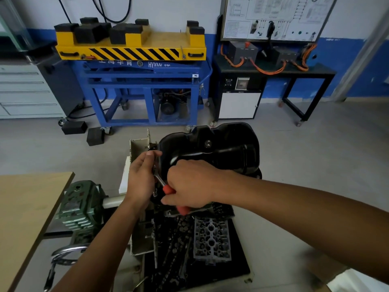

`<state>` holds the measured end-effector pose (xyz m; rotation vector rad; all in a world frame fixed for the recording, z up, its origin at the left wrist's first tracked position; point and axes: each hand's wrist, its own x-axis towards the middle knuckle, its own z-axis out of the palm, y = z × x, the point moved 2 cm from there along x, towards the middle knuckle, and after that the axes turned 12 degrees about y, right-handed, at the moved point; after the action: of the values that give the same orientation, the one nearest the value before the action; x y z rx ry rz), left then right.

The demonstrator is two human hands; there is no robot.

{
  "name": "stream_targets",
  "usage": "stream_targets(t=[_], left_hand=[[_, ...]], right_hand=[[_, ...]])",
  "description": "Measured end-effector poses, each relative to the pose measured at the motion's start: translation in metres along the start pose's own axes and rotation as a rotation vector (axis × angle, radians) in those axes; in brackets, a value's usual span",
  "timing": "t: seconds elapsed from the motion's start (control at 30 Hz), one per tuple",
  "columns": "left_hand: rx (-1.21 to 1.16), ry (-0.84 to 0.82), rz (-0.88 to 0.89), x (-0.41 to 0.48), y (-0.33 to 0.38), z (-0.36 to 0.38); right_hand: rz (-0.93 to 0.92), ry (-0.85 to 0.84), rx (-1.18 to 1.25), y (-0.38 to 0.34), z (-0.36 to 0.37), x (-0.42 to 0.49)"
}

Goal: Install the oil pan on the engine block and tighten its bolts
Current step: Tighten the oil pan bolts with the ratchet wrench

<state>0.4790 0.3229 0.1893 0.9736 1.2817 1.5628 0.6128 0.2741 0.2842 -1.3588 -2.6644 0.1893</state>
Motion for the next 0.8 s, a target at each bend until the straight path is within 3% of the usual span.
stream_targets(t=[0.23, 0.37, 0.57, 0.8], left_hand=[[-0.004, -0.124, -0.104, 0.013, -0.005, -0.009], [0.002, -0.314, -0.058, 0.005, -0.01, -0.016], [0.025, -0.452, -0.011, -0.004, 0.0, -0.014], [-0.013, -0.382, -0.032, -0.003, 0.0, -0.02]], right_hand=[[-0.055, 0.121, -0.321, 0.006, -0.009, 0.01], [-0.001, 0.175, -0.358, 0.016, -0.01, 0.025], [-0.043, 0.202, -0.36, 0.022, -0.001, 0.049], [-0.083, 0.222, -0.277, 0.031, 0.007, 0.05]])
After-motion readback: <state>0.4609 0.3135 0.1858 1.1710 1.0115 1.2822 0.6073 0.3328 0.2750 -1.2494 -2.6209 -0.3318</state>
